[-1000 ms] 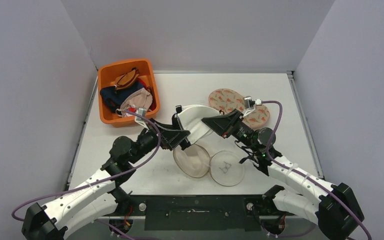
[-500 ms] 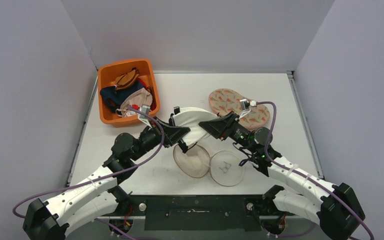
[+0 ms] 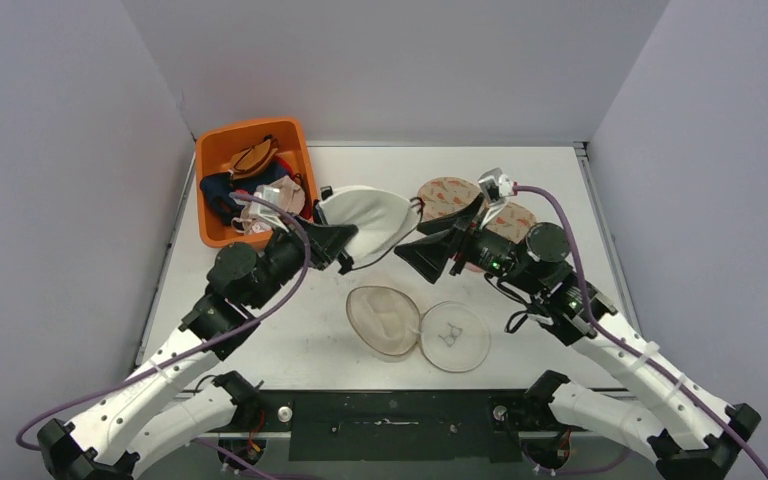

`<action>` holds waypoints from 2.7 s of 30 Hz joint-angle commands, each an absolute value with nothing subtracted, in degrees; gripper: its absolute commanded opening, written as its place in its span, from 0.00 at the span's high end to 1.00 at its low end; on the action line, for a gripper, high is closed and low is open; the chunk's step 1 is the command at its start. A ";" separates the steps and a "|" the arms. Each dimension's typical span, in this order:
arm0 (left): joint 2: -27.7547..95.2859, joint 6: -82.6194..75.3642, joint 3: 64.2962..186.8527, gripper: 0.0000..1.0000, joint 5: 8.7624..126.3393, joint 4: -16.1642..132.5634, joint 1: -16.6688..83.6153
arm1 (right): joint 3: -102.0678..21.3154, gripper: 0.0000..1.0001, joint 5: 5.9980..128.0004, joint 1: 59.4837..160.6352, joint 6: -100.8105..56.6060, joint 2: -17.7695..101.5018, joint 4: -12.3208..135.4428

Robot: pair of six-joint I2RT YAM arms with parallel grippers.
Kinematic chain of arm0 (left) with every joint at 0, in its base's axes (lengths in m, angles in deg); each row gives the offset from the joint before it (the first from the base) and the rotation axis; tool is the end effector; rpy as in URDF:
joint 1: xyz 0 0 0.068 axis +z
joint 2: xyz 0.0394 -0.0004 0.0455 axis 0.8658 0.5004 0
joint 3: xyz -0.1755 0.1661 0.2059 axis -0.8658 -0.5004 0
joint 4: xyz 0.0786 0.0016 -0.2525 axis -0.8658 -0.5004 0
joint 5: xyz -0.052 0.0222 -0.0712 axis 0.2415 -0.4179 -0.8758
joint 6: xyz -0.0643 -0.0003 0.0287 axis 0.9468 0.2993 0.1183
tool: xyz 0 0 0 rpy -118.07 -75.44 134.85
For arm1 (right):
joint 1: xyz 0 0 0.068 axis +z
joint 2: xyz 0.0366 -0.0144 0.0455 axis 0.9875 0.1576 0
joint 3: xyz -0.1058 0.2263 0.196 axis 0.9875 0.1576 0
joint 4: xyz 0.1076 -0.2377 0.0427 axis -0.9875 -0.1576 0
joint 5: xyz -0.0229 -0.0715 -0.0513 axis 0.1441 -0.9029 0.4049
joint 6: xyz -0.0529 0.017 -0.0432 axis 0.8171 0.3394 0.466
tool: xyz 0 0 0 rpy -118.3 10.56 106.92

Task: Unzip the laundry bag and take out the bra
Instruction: Pick up the bra from the laundry bag, then place the bra in the bin.

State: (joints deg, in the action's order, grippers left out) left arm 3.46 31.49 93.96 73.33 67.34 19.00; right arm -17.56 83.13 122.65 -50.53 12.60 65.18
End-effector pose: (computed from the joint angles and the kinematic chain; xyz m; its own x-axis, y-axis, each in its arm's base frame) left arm 0.1373 -0.1226 0.3885 -0.4399 -0.5809 -0.6848 0.5358 0.4422 -0.7193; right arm 0.1353 0.1516 0.4304 -0.4819 0.2780 -0.8310 -0.7727 0.3123 0.5526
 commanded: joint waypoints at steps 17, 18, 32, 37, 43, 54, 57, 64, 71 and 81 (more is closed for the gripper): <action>20.48 35.74 116.55 1.00 71.58 54.08 58.67 | 1.12 0.10 55.31 123.47 -42.70 -13.23 52.93; 21.95 36.36 116.46 1.00 70.53 55.08 60.44 | 2.10 0.10 55.96 123.47 -42.87 -13.34 52.97; 49.50 36.13 116.22 1.00 54.54 71.16 69.11 | 4.88 0.09 58.37 123.55 -40.79 -12.89 52.92; 53.26 36.56 113.95 1.00 55.90 71.62 69.73 | 5.43 0.09 58.77 123.55 -40.69 -11.79 54.15; 55.94 35.67 112.58 1.00 61.82 67.04 70.73 | 5.34 0.09 58.92 123.56 -40.03 -10.04 55.10; 55.15 34.37 111.79 0.89 67.19 60.14 71.05 | 5.40 0.08 58.57 123.56 -39.46 -10.63 55.12; 54.07 33.96 111.76 0.68 68.13 58.09 70.98 | 5.37 0.08 58.36 123.53 -39.46 -11.12 54.71; 47.69 31.90 111.48 0.45 70.57 51.56 70.91 | 5.01 0.08 58.41 123.56 -39.38 -12.23 54.27; 34.70 28.59 111.65 0.32 77.41 43.78 69.09 | 4.72 0.08 58.92 123.56 -39.37 -12.41 54.10; 40.12 27.16 117.77 0.74 81.56 46.57 63.15 | 4.99 0.07 58.88 123.62 -39.65 -12.73 53.63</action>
State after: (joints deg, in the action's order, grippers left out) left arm 33.25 28.52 113.04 78.80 45.75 63.04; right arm 5.50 58.71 123.41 -39.93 -12.56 52.24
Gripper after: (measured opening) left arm 0.368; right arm 0.921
